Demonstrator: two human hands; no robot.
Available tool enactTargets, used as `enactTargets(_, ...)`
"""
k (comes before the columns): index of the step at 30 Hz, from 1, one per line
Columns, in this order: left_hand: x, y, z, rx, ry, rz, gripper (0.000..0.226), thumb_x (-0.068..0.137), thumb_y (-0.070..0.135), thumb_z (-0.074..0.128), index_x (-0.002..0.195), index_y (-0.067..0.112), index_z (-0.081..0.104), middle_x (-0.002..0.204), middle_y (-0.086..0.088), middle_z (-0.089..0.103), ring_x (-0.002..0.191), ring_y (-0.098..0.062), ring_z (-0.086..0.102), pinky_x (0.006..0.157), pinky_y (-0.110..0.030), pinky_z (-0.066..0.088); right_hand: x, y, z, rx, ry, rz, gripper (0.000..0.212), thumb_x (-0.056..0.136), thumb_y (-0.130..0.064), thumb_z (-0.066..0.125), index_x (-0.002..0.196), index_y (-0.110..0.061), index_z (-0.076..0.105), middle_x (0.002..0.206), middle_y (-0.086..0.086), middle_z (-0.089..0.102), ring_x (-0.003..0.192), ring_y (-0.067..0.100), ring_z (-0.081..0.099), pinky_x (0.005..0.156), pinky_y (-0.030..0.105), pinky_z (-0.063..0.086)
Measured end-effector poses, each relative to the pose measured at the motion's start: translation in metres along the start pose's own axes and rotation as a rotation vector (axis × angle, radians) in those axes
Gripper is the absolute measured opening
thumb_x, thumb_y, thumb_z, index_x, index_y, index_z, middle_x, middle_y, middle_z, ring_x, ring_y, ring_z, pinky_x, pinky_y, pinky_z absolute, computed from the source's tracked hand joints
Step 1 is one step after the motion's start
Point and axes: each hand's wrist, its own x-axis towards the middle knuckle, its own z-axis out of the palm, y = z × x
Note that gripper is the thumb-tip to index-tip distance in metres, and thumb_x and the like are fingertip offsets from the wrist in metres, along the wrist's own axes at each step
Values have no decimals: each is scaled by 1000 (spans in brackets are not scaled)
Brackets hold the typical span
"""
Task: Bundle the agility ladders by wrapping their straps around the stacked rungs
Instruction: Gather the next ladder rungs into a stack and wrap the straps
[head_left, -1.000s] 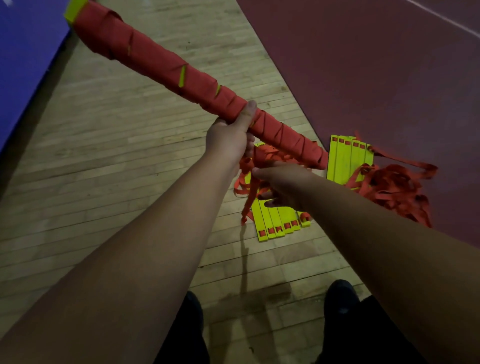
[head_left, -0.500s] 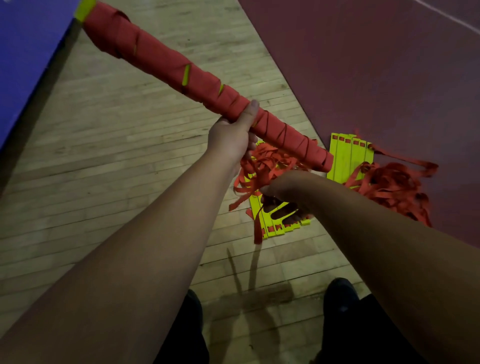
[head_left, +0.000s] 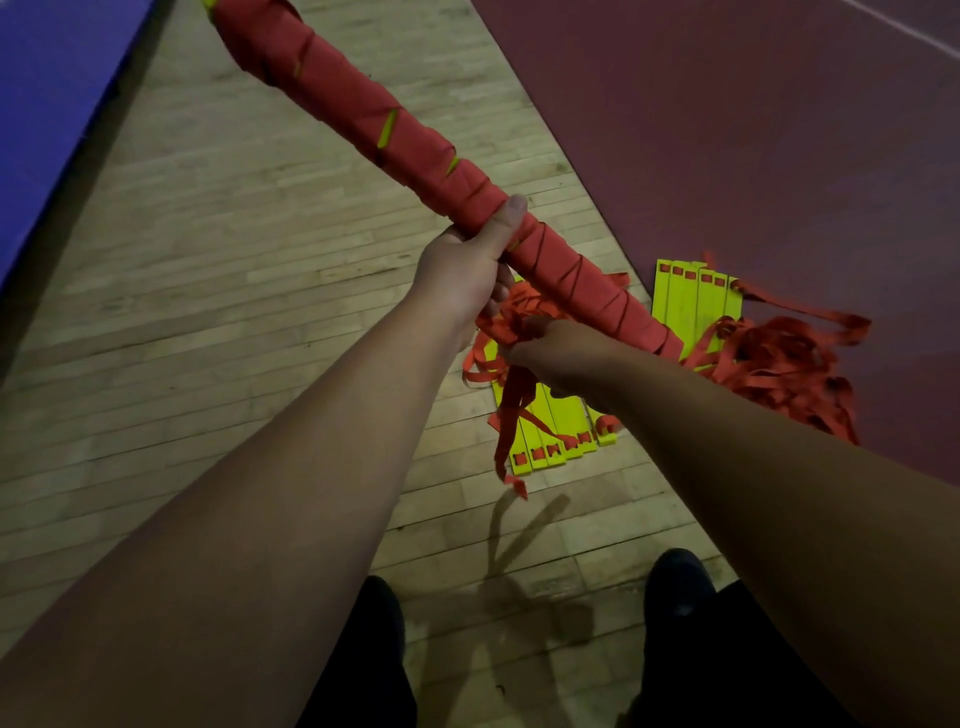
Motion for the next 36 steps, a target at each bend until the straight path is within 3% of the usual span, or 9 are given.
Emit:
enactTargets(3,-2,1,1,8,-16,14,52,92,68,74,102,16,70,65,1,63,56,-13,55,55,-30,47,-1,0,4,-132,2,36,13,108,-14,57,101,-18,68,84,4,62,68,16,52,56,27,42)
enactTargets(6,-3,3,-2,28,-20,25,52,93,67,74,105,17,70,67,1,63,56,-14,56,57,-29,48,-3,1,10,-256,-89,226,21,110,-11,51,124,-3,65,107,17,68,92,29,70,72,39,60)
enactTargets(10,1,7,-9,53,-18,54,52,93,66,75,105,15,70,69,-1,64,57,-13,56,58,-32,48,-20,-6,8,-440,-215,319,43,113,-6,37,152,10,43,116,25,60,118,42,69,97,49,61)
enactTargets(15,6,4,-19,81,-20,45,51,93,65,74,103,15,69,68,-2,64,57,-15,56,58,-31,48,-18,-27,-15,-192,-288,190,28,109,-13,56,129,0,69,118,14,79,103,30,79,90,44,65)
enactTargets(18,11,4,-25,117,-17,41,54,92,68,74,103,16,71,69,-1,65,61,-17,59,64,-34,51,-28,-44,-39,-9,-133,-81,17,100,-8,60,100,1,75,93,17,81,86,34,81,75,42,65)
enactTargets(22,12,1,-30,170,-62,36,56,91,69,75,105,15,71,70,-1,66,58,-16,60,62,-34,51,-23,-39,-57,83,355,-367,22,87,-1,57,73,-8,72,72,15,73,62,29,70,62,38,59)
enactTargets(27,6,2,-28,229,-224,47,45,95,59,76,107,16,69,71,-5,63,54,-15,55,55,-30,47,-4,-27,-65,340,518,-316,19,93,-22,59,94,-11,74,85,3,76,74,16,67,66,36,51)
enactTargets(32,-2,7,-18,182,-397,67,43,98,58,72,107,16,69,73,-5,64,58,-16,54,57,-29,45,-3,-21,-63,354,110,-52,73,103,-74,43,102,-7,73,102,12,77,95,29,72,88,45,54)
enactTargets(36,-1,11,-24,175,-456,72,51,99,62,67,111,12,68,80,-6,64,68,-19,55,62,-32,45,-17,-14,-67,377,-283,4,102,94,-91,23,109,-6,77,103,27,75,95,46,75,88,54,61)
